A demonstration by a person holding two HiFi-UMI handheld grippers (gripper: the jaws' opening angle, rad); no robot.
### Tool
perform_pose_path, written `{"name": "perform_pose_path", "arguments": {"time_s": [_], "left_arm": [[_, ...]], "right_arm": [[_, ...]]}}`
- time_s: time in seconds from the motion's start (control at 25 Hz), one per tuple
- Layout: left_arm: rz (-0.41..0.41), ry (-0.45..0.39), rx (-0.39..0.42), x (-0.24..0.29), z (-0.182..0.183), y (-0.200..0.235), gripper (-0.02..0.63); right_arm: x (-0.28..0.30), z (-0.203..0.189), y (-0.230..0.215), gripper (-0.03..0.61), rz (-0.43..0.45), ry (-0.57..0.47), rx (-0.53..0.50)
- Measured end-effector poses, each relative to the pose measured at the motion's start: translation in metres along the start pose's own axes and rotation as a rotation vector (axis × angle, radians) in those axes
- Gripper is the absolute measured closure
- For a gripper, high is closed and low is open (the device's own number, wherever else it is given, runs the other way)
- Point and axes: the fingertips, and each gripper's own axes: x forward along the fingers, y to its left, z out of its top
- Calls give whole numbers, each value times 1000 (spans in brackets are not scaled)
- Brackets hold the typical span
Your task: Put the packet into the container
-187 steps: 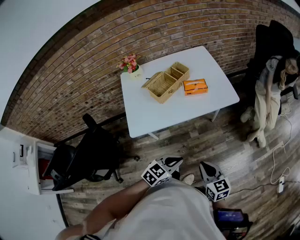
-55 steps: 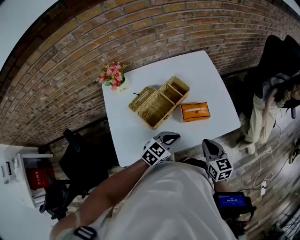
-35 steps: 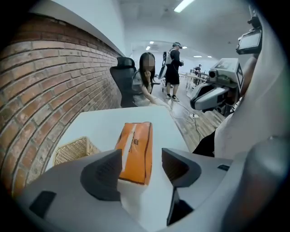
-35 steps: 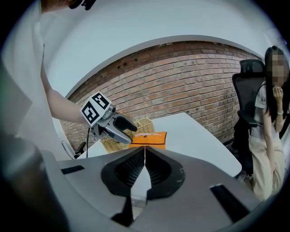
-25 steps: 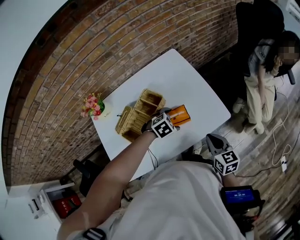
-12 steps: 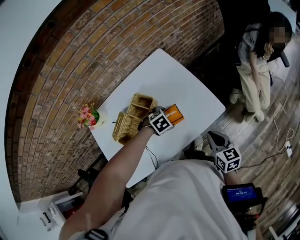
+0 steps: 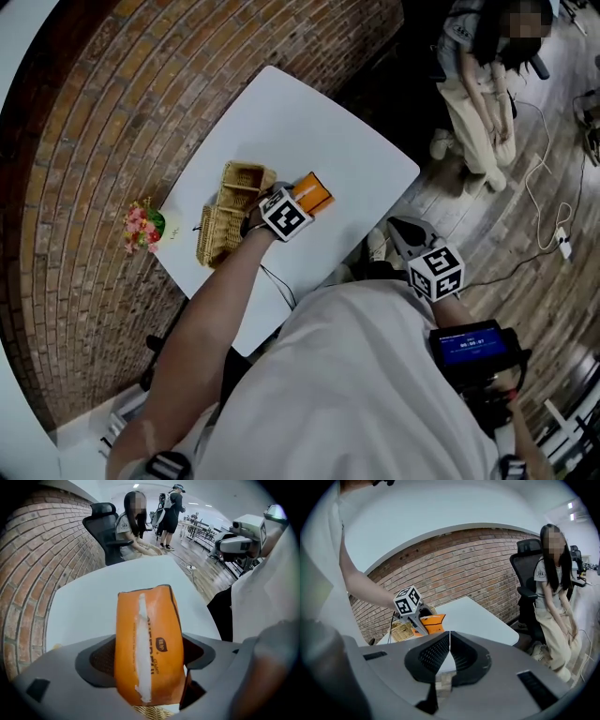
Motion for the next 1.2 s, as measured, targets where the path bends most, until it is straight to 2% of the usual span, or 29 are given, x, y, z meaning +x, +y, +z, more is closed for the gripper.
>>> {"name": "perform_pose_path", "arguments": {"time_s": [0.16, 0.24, 0.52, 0.88, 1.2], "left_arm": [[-9, -12, 16, -5, -2, 0, 198], [-15, -22, 15, -8, -1, -5, 220], [-14, -81, -16, -28, 4, -15, 239], [-24, -176, -137, -56, 6, -30, 245], [-20, -229, -216, -78, -1, -43, 245]], "right_arm": [[9, 2, 0, 566, 8, 12, -1], [9, 2, 1, 566, 13, 16, -2], [15, 4, 10, 566, 50, 27, -22], [31, 9, 23, 566, 106, 48, -52], [49, 15, 36, 566, 172, 73, -89]]}}
